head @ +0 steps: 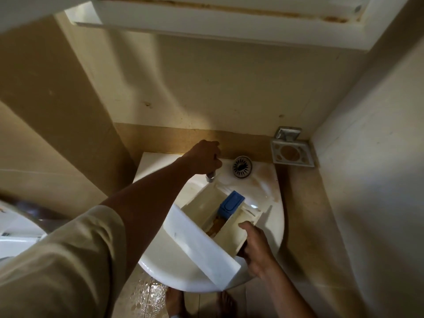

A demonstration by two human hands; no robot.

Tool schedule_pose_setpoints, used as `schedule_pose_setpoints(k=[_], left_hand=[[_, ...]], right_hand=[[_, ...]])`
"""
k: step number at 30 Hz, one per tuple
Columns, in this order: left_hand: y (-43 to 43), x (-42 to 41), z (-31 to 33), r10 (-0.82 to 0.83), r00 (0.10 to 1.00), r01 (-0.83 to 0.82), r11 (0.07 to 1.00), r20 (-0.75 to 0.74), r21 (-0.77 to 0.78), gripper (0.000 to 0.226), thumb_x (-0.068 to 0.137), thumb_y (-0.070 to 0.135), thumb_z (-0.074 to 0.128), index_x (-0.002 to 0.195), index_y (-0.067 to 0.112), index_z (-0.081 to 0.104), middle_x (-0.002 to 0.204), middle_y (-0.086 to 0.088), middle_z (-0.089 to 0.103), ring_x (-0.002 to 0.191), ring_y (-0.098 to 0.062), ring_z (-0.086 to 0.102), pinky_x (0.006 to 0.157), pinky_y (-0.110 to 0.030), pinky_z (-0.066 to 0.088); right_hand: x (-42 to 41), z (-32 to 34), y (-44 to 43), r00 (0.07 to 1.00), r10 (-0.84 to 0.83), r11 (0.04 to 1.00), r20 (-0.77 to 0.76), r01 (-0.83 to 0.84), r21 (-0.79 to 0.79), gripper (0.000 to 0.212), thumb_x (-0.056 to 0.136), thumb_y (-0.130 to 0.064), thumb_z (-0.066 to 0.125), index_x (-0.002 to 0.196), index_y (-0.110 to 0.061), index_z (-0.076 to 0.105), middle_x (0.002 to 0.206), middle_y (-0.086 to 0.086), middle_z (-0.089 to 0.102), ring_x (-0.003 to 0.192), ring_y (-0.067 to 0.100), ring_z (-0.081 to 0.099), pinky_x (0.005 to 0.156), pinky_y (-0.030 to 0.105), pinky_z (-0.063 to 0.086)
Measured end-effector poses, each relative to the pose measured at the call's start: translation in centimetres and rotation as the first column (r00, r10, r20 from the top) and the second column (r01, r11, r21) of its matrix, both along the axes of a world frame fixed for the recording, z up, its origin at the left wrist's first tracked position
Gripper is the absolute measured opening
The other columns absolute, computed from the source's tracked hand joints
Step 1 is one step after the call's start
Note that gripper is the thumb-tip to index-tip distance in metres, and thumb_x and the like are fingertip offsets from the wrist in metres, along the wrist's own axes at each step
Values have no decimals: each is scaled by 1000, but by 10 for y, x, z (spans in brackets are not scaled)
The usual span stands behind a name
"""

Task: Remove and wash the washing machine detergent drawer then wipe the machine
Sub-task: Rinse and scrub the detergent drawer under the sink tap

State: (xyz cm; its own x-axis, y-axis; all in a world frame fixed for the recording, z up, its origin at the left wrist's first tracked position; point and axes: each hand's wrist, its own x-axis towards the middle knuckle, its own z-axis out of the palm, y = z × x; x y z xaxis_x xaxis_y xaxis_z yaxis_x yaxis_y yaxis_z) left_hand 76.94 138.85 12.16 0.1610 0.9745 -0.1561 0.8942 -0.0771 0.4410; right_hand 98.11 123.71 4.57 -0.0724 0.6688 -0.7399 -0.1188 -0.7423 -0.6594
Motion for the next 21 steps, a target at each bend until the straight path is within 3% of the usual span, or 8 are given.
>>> schedule_pose_setpoints(k=[5, 10, 12, 14, 16, 17, 19, 21], left_hand=[[-2, -4, -4, -43, 999, 43, 999, -1, 6, 31, 94, 18, 63, 121, 7, 71, 160, -7, 39, 139, -23, 45, 111, -30, 36], [-6, 1, -7, -70, 996, 70, 998, -62, 3, 26, 97, 16, 55, 114, 3, 72, 162, -8, 35, 142, -27, 39, 111, -34, 35], [-7, 0, -11, -79, 994, 79, 997, -69, -8, 31, 99, 15, 53, 123, 3, 68, 163, -8, 32, 146, -30, 33, 114, -38, 33], [-15, -6, -16, -57, 998, 56, 998, 18, 27, 43, 100, 15, 53, 143, 8, 54, 165, -7, 30, 150, -27, 29, 119, -39, 31], [-31, -16, -20, 59, 972, -85, 991, 228, 106, 59, 99, 13, 56, 155, 16, 38, 165, -5, 29, 149, -21, 31, 118, -36, 31], [-42, -21, -23, 170, 923, -221, 969, 346, 111, 63, 99, 14, 59, 157, 17, 33, 164, -5, 32, 147, -22, 35, 116, -37, 35], [-64, -35, -32, 415, 767, -477, 879, 490, 2, 64, 99, 21, 62, 156, 17, 34, 158, -8, 41, 137, -26, 49, 109, -40, 46], [-84, -48, -45, 580, 653, -556, 804, 488, -211, 63, 97, 32, 66, 152, 15, 40, 150, -9, 51, 127, -28, 57, 99, -38, 51]], right_hand=[[14, 7, 23, 974, 206, 979, 97, -205, -14, 27, 93, -23, 51, 106, -2, 62, 80, 15, 68, 71, 28, 66, 61, 33, 51], [7, 16, 55, 932, 337, 941, 131, -335, -38, 23, 94, -28, 56, 109, -11, 57, 90, 11, 65, 82, 25, 63, 67, 33, 50], [4, 25, 68, 913, 385, 923, 134, -381, -54, 9, 99, -25, 51, 98, -16, 55, 84, 3, 59, 76, 16, 57, 64, 31, 46], [2, 27, 81, 893, 429, 903, 136, -425, -60, 11, 99, -25, 52, 99, -15, 57, 89, 4, 61, 81, 18, 59, 75, 34, 49], [6, 23, 91, 874, 455, 890, 171, -452, -60, 33, 91, -30, 61, 117, -11, 57, 111, 11, 62, 100, 25, 60, 96, 42, 47], [8, 23, 94, 860, 475, 880, 185, -470, -72, 40, 88, -31, 64, 122, -10, 55, 117, 13, 61, 106, 28, 59, 99, 44, 46], [12, 25, 98, 848, 503, 864, 167, -496, -84, 27, 93, -23, 61, 114, -8, 59, 104, 13, 66, 95, 28, 62, 90, 42, 49], [13, 24, 102, 811, 566, 824, 146, -553, -126, 20, 95, -19, 59, 110, -7, 63, 98, 15, 71, 93, 30, 67, 89, 41, 53]])
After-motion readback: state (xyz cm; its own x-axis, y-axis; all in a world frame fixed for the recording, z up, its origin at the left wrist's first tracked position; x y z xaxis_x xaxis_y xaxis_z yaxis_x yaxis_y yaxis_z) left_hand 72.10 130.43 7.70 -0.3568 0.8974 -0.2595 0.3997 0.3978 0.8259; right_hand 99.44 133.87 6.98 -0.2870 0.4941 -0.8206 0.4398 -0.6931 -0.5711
